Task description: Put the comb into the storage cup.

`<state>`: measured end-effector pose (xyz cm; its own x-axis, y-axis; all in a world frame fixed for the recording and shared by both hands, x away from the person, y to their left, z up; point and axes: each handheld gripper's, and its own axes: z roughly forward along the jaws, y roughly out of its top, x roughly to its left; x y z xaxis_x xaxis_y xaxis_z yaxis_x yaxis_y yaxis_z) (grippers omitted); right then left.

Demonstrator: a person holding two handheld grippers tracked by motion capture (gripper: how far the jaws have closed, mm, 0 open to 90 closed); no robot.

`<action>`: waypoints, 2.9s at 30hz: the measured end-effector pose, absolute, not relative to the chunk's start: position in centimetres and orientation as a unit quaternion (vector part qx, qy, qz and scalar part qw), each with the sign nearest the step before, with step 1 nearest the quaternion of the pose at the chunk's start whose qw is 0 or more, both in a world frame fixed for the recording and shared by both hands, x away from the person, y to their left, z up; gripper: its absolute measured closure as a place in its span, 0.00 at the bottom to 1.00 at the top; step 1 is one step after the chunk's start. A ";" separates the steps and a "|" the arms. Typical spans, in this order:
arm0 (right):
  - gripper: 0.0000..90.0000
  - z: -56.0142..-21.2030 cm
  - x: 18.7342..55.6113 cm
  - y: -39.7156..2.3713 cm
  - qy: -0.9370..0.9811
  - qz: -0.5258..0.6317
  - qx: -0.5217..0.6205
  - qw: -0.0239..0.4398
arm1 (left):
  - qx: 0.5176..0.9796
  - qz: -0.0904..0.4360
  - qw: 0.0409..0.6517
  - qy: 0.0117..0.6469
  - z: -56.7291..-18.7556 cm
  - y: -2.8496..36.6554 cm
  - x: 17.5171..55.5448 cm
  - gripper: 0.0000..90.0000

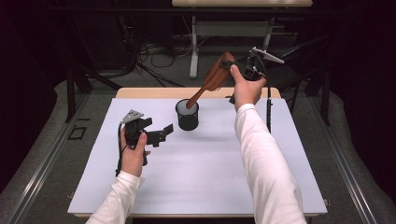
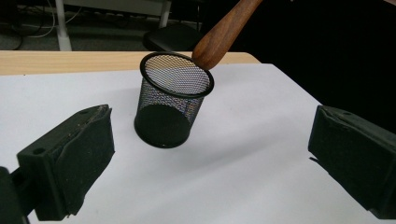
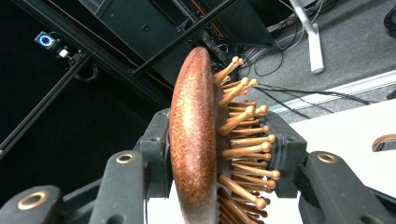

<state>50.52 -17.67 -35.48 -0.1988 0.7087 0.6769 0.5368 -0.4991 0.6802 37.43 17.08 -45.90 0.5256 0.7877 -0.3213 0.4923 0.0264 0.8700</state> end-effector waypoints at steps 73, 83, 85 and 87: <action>0.56 -41.9 51.9 -13.8 0.511 0.577 0.628 0.107 | 0.683 0.133 0.539 0.475 -46.3 17.5 37.7 0.00; 0.56 -42.6 52.0 -13.5 0.511 0.575 0.630 0.107 | 0.682 0.132 0.539 0.477 -46.3 17.6 37.7 0.00; 0.56 -42.7 52.1 -13.4 0.513 0.573 0.630 0.106 | 0.682 0.132 0.539 0.476 -46.3 17.6 37.7 0.00; 0.56 -42.9 52.1 -13.3 0.515 0.572 0.630 0.107 | 0.682 0.132 0.539 0.476 -46.3 17.5 37.7 0.00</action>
<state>52.08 -13.26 -42.87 -0.1829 0.7710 0.6101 0.5260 -0.4475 0.7232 37.69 17.55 -46.33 0.5116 0.7922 -0.3326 0.5067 0.0345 0.8615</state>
